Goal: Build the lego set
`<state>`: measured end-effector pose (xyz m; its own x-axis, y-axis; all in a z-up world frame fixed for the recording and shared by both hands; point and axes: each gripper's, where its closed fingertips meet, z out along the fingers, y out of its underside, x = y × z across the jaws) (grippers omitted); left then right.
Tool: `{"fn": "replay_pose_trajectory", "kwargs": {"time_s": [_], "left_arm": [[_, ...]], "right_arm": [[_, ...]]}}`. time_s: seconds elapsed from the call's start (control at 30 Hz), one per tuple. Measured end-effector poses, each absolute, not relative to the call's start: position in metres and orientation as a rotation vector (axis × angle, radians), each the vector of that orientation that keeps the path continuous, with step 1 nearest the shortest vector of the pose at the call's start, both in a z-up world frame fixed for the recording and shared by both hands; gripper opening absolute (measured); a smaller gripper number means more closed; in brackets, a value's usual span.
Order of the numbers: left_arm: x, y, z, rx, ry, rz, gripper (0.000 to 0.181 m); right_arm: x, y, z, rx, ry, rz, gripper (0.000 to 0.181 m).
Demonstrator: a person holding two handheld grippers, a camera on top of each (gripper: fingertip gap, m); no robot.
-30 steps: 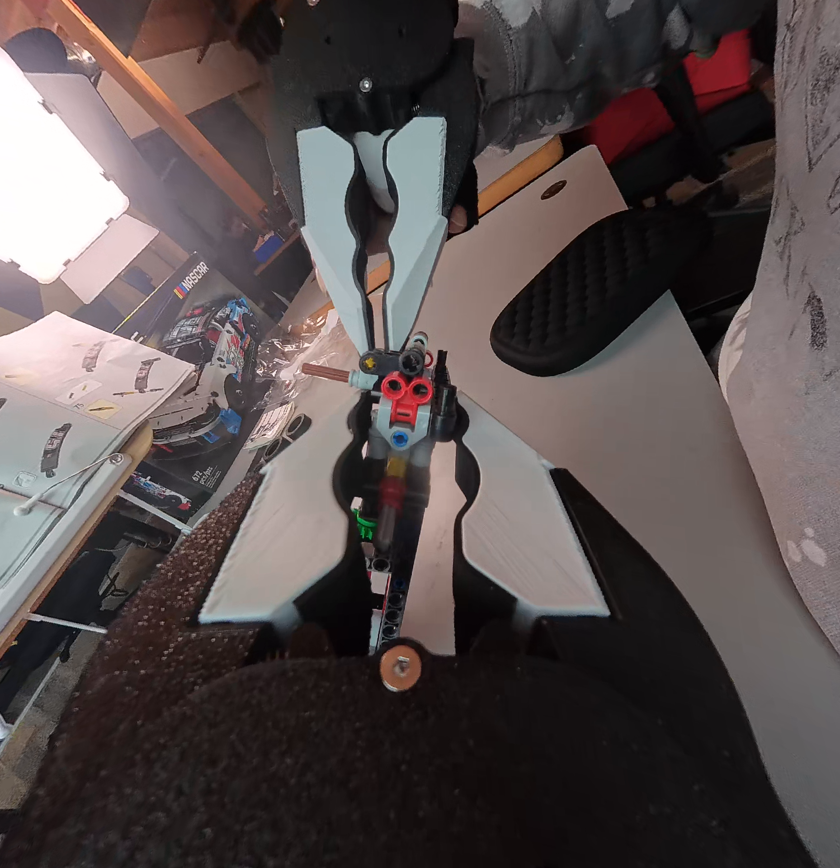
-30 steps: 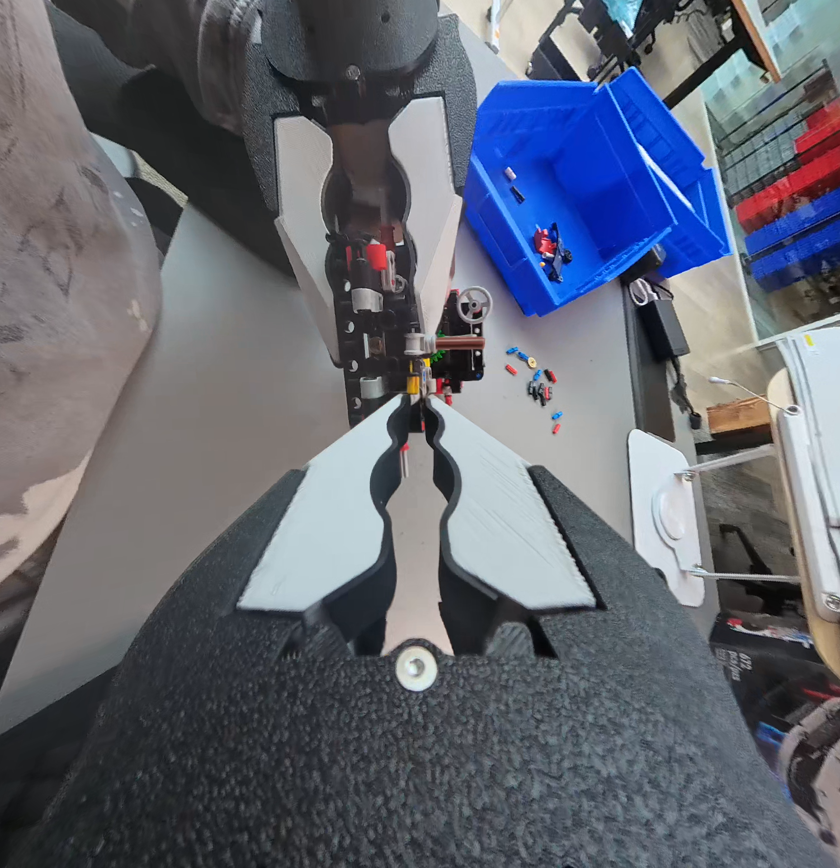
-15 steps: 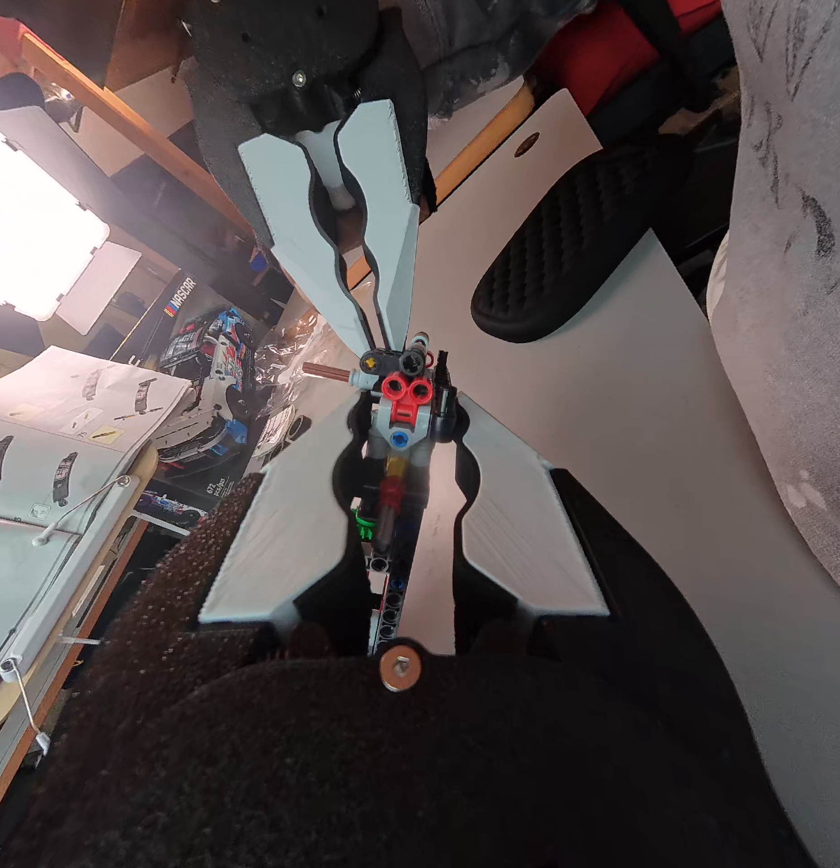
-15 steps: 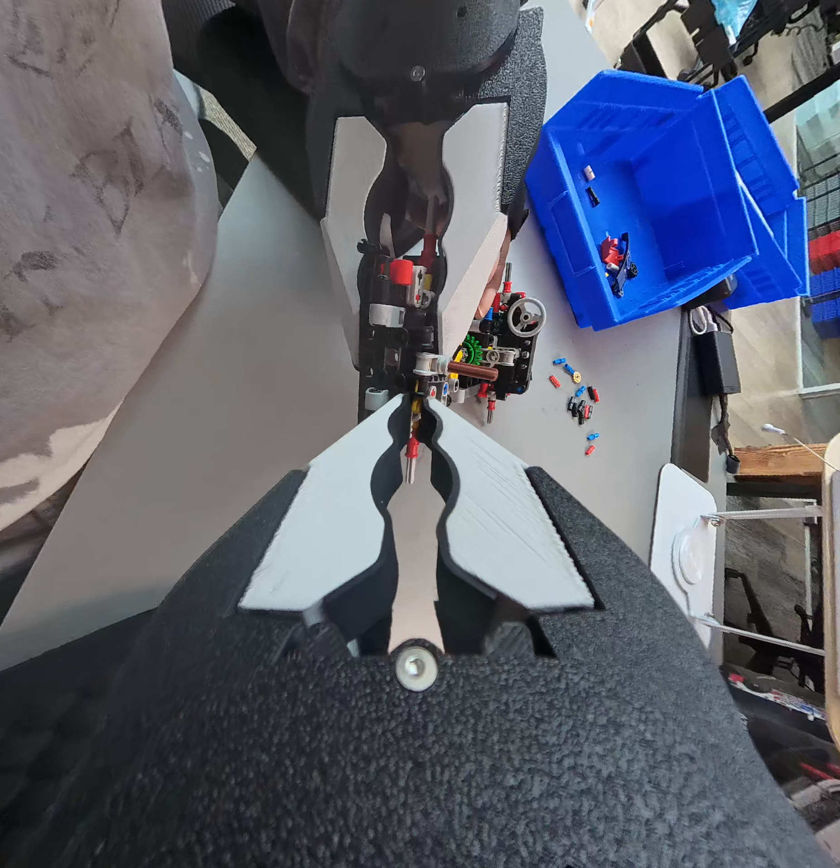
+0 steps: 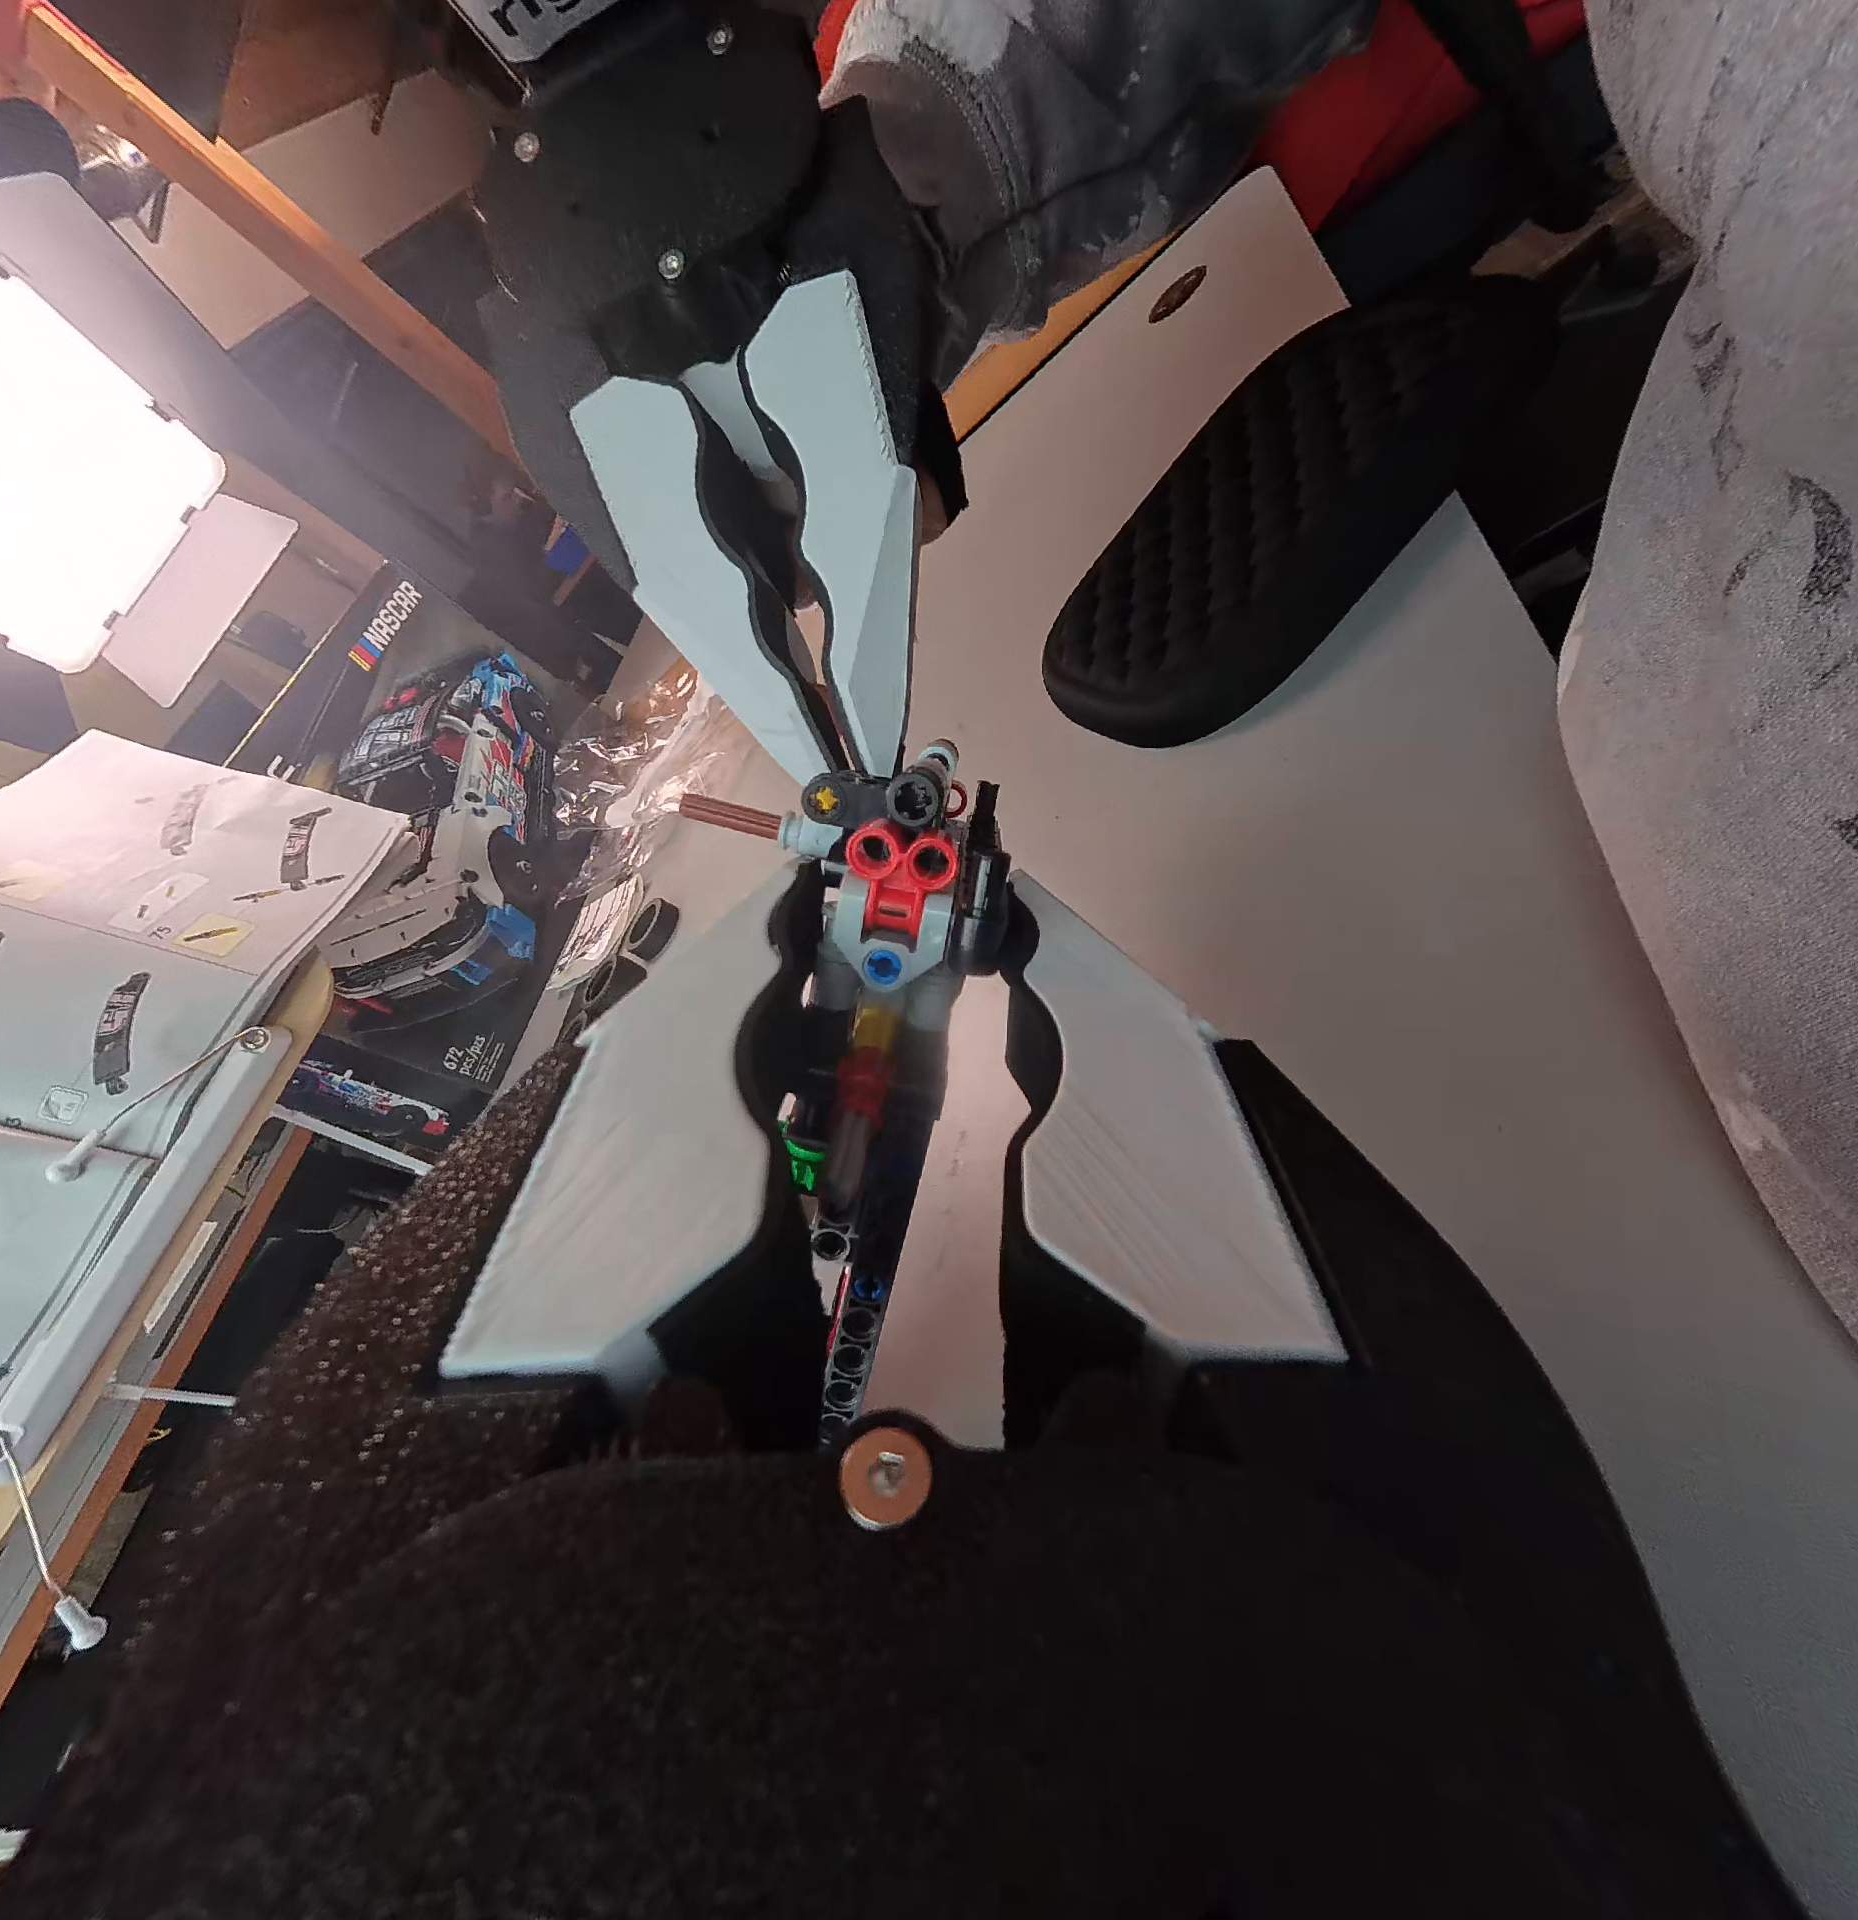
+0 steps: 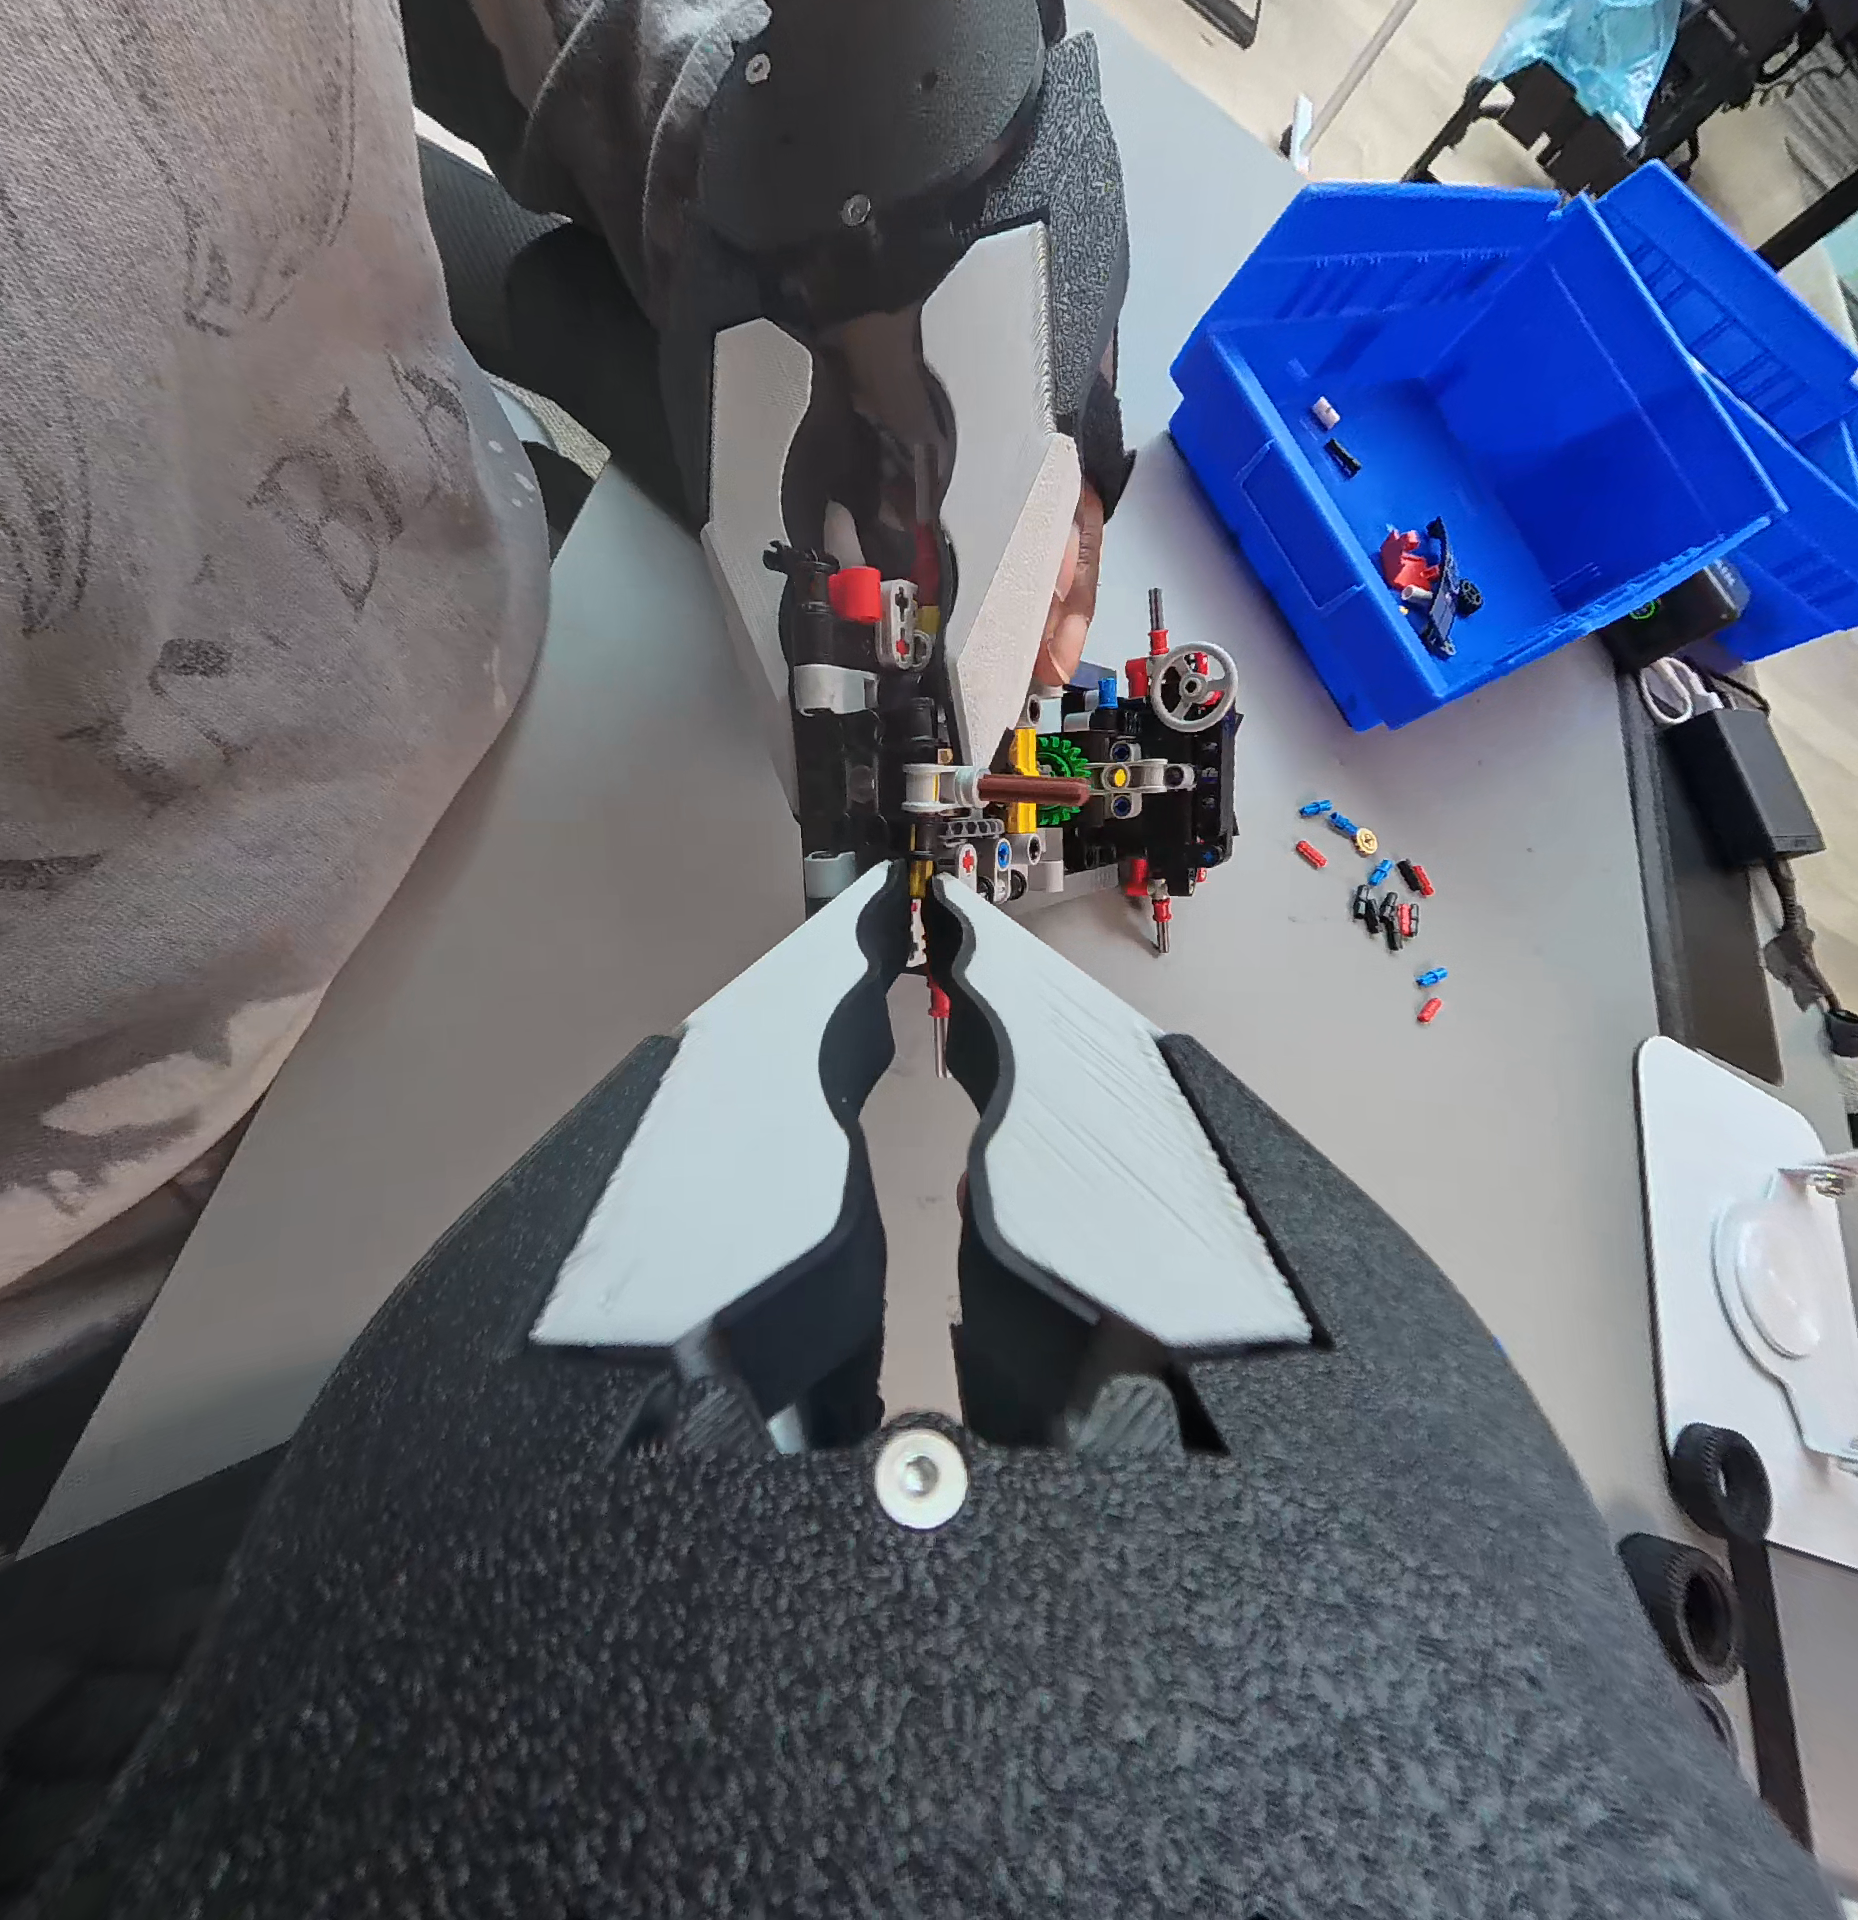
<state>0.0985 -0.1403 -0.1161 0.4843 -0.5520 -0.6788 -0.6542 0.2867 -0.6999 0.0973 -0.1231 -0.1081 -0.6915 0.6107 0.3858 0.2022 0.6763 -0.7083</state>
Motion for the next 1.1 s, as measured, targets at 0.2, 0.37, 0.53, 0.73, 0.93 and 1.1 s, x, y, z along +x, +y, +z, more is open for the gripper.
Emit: {"fn": "replay_pose_trajectory", "kwargs": {"time_s": [0.2, 0.37, 0.53, 0.73, 0.93, 1.1], "left_arm": [[0.097, -0.141, -0.118, -1.376, 1.156, 0.096, 0.032], [0.099, -0.143, -0.122, -1.376, 1.169, 0.102, 0.032], [0.1, -0.145, -0.127, -1.376, 1.195, 0.114, 0.032], [0.092, -0.152, -0.12, -1.364, 1.202, 0.11, 0.032], [0.1, -0.148, -0.114, -1.336, 1.193, 0.057, 0.032], [0.103, -0.151, -0.114, -1.328, 1.214, 0.04, 0.032]], "right_arm": [[0.097, -0.122, -0.111, -0.653, -2.242, 0.961, 0.0], [0.1, -0.122, -0.116, -0.684, -2.211, 1.041, 0.0], [0.104, -0.122, -0.121, -0.701, -2.2, 1.089, 0.0], [0.114, -0.098, -0.132, -0.777, -2.184, 1.001, 0.0], [0.105, -0.122, -0.097, -0.699, -2.161, 1.061, 0.014], [0.103, -0.129, -0.105, -0.641, -2.283, 0.976, 0.007]]}}
